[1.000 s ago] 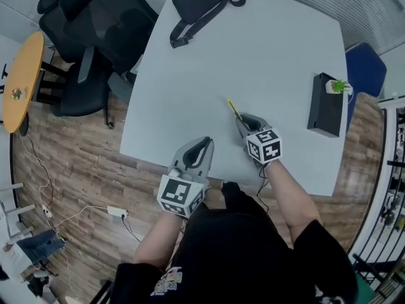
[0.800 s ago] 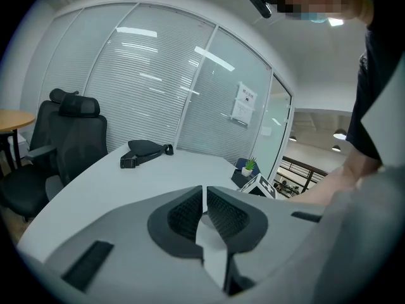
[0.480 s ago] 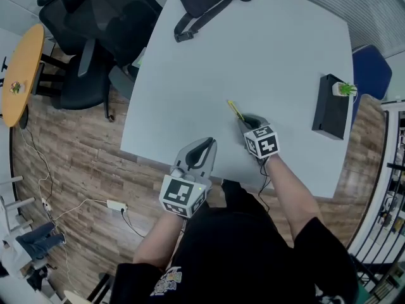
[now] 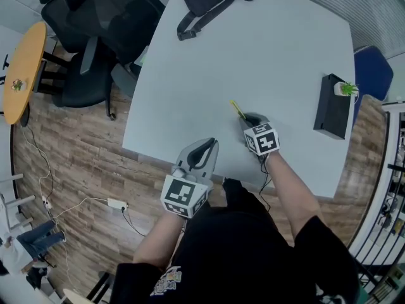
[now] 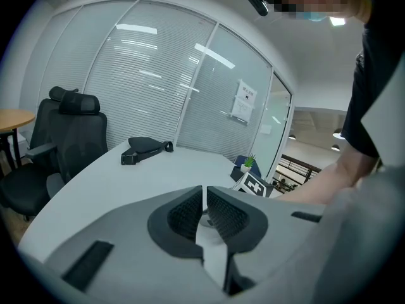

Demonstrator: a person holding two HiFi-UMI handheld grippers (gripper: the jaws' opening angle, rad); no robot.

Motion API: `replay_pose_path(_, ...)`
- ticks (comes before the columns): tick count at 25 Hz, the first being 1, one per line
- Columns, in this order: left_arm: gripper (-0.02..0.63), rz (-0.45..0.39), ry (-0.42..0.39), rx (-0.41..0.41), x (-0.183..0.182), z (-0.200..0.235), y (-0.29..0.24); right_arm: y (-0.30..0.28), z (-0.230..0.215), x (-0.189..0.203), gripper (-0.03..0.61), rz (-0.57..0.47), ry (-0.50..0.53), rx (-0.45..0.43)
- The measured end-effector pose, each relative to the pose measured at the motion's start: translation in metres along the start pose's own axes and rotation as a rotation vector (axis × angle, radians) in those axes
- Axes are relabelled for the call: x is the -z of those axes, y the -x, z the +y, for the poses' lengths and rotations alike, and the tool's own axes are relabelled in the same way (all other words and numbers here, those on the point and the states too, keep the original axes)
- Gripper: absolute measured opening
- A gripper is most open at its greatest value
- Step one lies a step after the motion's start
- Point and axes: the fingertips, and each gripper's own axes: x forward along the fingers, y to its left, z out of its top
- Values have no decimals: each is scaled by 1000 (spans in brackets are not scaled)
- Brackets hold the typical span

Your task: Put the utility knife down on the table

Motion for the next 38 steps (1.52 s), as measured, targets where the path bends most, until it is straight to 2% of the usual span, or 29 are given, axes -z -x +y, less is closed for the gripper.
replay_pose_path(7,8,-2,-9,-3,1,-5,8,2,-1,0,98,-18,-13,1)
replay_pose_path(17,8,-24,-29,8,-2,-15,32,36,8,-19,94,-119,-1,42)
replay_pose_path(24,8,-57,-62,47,-8,-26,50,82,35,-48,73,-248,17,54)
replay_pose_path(27,8,-70,-77,67,-13,-31,61,110,50,-59,44,-317,12,65)
replay_pose_path(29,8,-79,-90,84,-16,-34,70,130,60,-66,3,-371,4,77)
replay_pose_path(38,8,-110,-158,201,-18,-55,119,220,128,-73,3,-573,-21,120)
